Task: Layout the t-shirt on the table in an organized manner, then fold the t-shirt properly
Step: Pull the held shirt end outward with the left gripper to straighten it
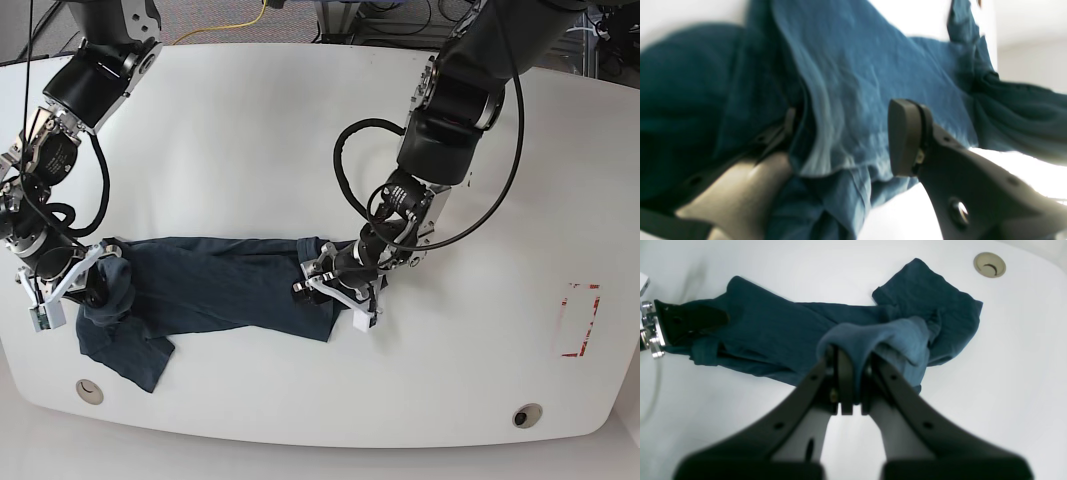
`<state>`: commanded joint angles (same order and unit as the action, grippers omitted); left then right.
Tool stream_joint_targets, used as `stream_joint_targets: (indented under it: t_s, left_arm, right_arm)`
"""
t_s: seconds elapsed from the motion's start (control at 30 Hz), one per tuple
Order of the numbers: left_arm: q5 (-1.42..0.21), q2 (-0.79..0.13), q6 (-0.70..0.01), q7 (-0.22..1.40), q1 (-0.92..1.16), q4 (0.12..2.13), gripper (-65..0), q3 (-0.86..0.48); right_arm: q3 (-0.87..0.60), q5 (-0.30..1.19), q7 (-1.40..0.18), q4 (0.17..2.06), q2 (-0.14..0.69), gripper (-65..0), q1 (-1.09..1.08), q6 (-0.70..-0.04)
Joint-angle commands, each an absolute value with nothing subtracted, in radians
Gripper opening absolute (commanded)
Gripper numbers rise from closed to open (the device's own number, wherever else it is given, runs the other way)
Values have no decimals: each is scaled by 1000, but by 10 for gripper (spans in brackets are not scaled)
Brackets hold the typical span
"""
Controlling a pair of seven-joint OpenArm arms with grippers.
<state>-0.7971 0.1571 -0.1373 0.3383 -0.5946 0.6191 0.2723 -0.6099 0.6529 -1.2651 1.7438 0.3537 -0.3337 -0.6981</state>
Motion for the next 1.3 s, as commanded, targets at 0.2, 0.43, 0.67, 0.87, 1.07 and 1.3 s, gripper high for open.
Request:
stream_joint_targets:
  t_s: [0.2,0.43,0.67,0.87,1.07,1.3]
  left_arm:
    - [-797,157,-137,338,-604,621,-374,272]
    - [-797,157,-137,337,-605,619,-587,272]
    - [-797,157,-137,337,-604,627,-650,272]
    - [-797,157,-137,348,-564,757,-650,272]
    - [-797,150,-139,446,-506,974,-650,268]
    - [-839,39,-145,530,-430,1196,-650,268]
  right_arm:
    - [-610,653,-1265,1744,354,-648,-334,-698]
    - [-610,653,-1265,1742,351,-648,-334,-698]
    - [-610,653,-1265,1742,348,-648,-334,-698]
    - [-610,653,-1265,1742,348,-648,-335,-698]
    - [-610,653,-1265,1742,351,-648,-335,-698]
    - [-610,653,-1265,1745,354,-648,-337,-698]
